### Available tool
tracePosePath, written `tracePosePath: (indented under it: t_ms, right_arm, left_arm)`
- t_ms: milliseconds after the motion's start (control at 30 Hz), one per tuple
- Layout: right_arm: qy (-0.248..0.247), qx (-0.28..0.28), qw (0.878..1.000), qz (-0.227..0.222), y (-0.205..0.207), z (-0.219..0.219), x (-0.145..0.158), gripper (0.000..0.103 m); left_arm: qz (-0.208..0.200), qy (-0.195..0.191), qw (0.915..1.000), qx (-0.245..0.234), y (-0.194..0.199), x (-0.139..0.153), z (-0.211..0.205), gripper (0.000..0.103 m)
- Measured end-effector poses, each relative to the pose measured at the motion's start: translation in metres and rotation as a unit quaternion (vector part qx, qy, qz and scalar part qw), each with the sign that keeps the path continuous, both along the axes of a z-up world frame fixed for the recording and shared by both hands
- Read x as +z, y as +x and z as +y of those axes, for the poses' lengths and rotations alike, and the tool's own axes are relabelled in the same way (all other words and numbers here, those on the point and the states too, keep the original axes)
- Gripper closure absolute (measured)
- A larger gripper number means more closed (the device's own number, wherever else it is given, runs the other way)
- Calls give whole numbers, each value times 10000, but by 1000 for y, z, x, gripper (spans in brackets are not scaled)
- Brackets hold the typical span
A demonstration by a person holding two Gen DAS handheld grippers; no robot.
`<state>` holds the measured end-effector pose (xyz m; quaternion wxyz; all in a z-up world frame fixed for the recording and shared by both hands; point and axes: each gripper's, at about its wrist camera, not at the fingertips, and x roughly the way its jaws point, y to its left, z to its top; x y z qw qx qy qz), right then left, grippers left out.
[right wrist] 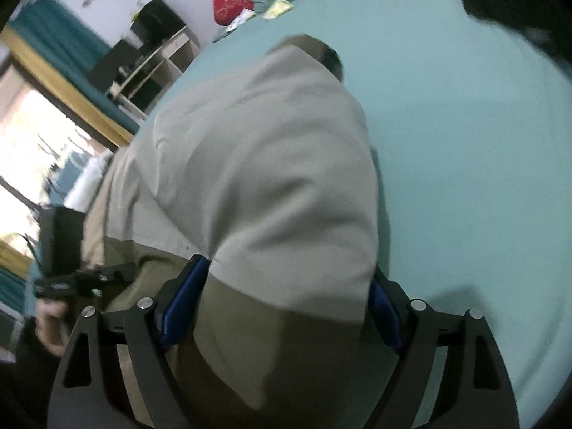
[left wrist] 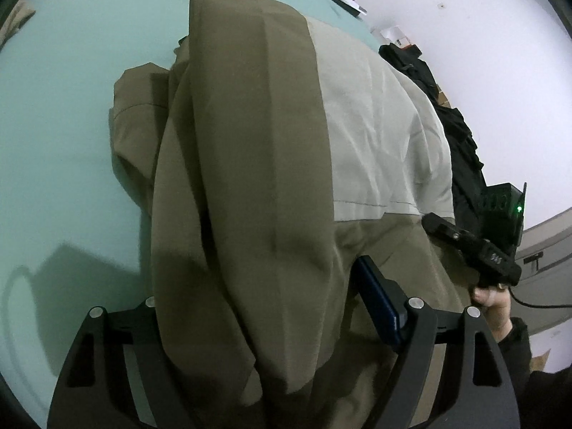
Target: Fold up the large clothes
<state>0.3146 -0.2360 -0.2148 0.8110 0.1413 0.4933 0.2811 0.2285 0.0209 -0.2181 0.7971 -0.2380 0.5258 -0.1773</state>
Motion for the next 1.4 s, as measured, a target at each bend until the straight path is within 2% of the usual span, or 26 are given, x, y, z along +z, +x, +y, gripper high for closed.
tracePosePath:
  t_ms: [33, 100, 233, 300, 333, 367, 400, 433, 467, 500, 567, 800, 1067, 1400]
  right_arm:
    - [213, -36, 9996, 158, 1, -3, -6, 20]
    - [415, -65, 9989, 198, 0, -2, -13, 20]
    - [382, 70, 9992, 44, -6, 18, -14, 21]
    - [366, 67, 9993, 23, -11, 15, -12, 25]
    - [397, 35, 9992, 22, -10, 19, -11, 31]
    - [466, -6, 9989, 15, -12, 18, -10, 38]
    - [481, -29, 9988, -15, -15, 18, -9, 41]
    - [419, -42, 9991, -109, -19, 21, -5, 49]
    - [363, -49, 9991, -196, -22, 23, -1, 57]
    - [283, -53, 9991, -326, -26, 27, 6, 61]
    - [139, -54, 9985, -518, -32, 30, 16, 67]
    - [76, -68, 9936, -1125, -54, 32, 52, 71]
    - [14, -98, 9807, -1955, -73, 58, 105, 71]
    - [167, -36, 9700, -2425, -75, 113, 136, 71]
  left_arm:
    - [-51, 62, 10000, -49, 2, 1, -3, 19]
    - [-127, 199, 9996, -159, 3, 2, -8, 19]
    - [-123, -44, 9996, -260, 8, 1, -15, 19]
    - [-184, -21, 9993, -327, 8, 3, -23, 26]
    - [-221, -15, 9992, -342, 8, 3, -25, 36]
    - [-239, -65, 9991, -355, 7, 4, -27, 49]
    - [-259, -112, 9988, -411, 7, 5, -30, 55]
    - [-307, -72, 9985, -457, 7, 7, -34, 62]
    - [-389, 92, 9980, -487, 5, 10, -39, 65]
    - [-476, 239, 9972, -517, 3, 14, -43, 67]
    - [-620, 276, 9965, -489, -1, 22, -44, 75]
    - [-1071, 103, 9936, -345, -15, 46, -31, 79]
    - [-1797, 270, 9833, -63, -33, 90, 4, 79]
    - [-2242, 426, 9729, 367, -34, 123, 76, 80]
